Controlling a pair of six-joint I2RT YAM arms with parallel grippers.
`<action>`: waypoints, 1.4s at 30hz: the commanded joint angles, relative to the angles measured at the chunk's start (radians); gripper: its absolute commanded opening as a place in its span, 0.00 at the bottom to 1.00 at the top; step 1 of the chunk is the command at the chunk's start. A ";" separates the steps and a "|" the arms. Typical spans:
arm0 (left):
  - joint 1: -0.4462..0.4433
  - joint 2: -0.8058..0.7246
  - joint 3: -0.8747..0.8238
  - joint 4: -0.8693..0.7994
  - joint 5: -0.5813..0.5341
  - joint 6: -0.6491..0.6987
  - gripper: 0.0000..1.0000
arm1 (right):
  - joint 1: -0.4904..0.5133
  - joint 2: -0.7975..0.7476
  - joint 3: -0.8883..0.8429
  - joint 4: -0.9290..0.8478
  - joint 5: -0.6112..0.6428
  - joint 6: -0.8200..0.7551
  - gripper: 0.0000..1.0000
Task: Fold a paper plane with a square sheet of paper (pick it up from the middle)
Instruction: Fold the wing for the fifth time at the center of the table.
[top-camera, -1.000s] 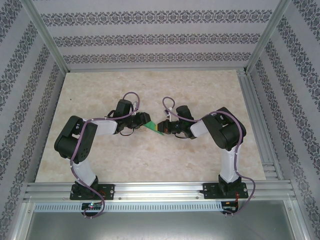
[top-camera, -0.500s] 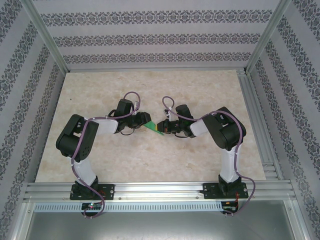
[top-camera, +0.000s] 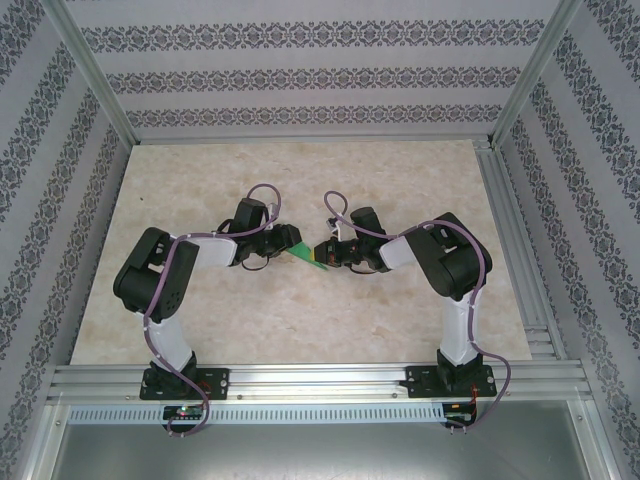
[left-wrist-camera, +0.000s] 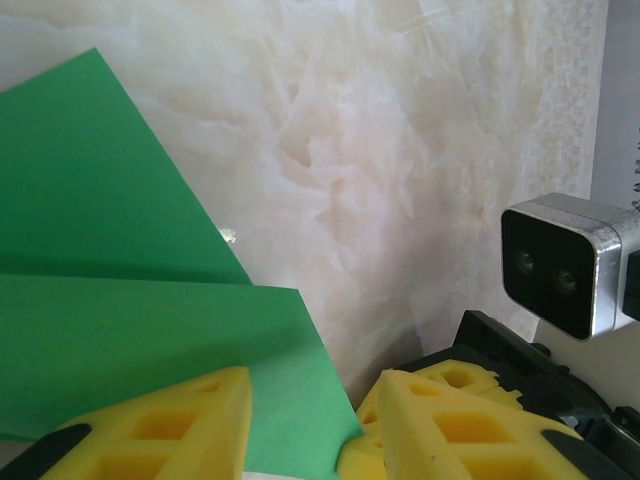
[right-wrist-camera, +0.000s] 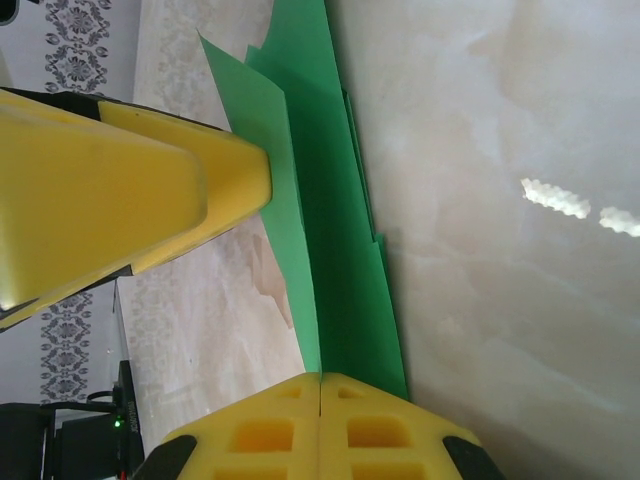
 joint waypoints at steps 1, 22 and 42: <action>-0.008 0.017 0.025 -0.013 -0.012 0.018 0.39 | -0.004 0.044 0.001 -0.087 0.074 -0.038 0.00; -0.009 0.048 0.041 -0.044 -0.025 0.034 0.39 | -0.001 0.040 0.008 -0.128 0.090 -0.053 0.00; -0.008 0.091 0.067 -0.165 -0.069 0.000 0.37 | 0.004 -0.094 0.045 -0.318 0.047 -0.125 0.12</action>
